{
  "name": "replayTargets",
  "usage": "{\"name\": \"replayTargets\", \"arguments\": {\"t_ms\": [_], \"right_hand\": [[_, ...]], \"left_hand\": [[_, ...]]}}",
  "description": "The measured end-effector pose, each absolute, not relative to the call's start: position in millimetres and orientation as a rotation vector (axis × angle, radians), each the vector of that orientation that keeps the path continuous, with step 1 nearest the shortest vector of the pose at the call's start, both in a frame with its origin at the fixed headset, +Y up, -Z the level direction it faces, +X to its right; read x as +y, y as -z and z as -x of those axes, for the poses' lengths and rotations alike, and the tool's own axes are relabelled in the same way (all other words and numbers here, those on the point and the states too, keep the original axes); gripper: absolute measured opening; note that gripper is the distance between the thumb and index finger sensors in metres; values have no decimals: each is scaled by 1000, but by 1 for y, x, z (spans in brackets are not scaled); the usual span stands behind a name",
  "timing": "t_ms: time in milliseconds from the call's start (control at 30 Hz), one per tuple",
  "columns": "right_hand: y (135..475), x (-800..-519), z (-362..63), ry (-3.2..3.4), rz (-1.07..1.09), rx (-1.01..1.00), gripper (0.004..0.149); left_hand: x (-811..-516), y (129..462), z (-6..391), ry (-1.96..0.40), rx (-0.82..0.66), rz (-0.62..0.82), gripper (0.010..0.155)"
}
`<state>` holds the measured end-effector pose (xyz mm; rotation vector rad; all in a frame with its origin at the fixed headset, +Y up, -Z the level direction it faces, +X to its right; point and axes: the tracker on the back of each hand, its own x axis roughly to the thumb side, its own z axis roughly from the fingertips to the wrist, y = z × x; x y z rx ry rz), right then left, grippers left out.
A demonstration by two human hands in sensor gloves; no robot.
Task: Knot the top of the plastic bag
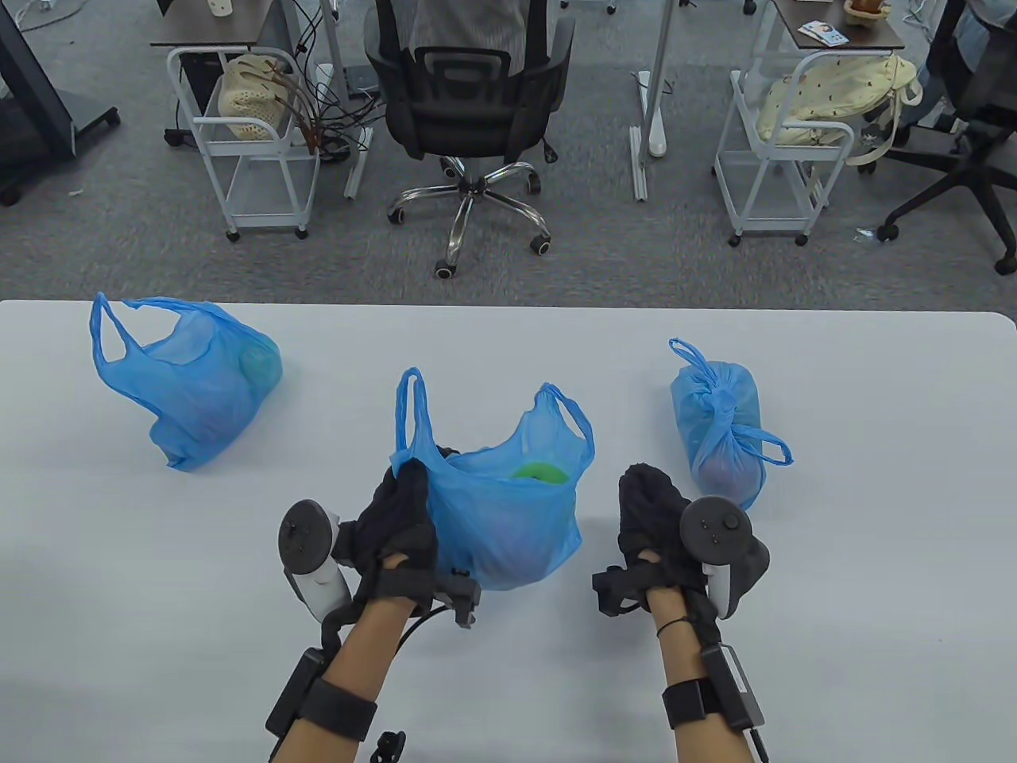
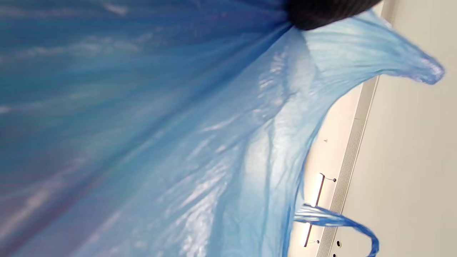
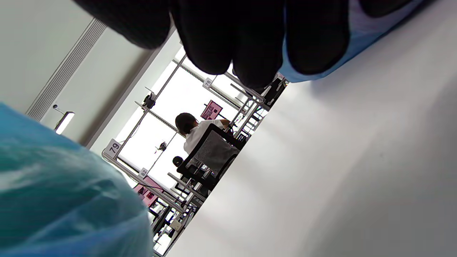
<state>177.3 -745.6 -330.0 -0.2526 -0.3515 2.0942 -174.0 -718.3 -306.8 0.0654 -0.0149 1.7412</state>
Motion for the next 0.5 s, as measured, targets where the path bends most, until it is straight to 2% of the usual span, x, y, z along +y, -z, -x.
{"name": "replayTargets", "arguments": {"t_ms": [67, 200, 300, 367, 500], "right_hand": [[331, -746, -176, -2028, 206, -325, 45], [335, -750, -172, -1838, 34, -237, 42], [338, -753, -166, -1656, -123, -157, 45], [340, -752, -161, -1518, -215, -94, 51], [339, -747, -153, -1398, -343, -2, 76]], "left_hand": [[-733, 306, 174, -1775, -8, -59, 45], [-760, 313, 178, -1821, -89, 17, 45], [-767, 315, 182, -1788, -125, 72, 45], [-767, 315, 183, -1821, -138, 97, 46], [-768, 316, 184, -1826, -149, 99, 46]]}}
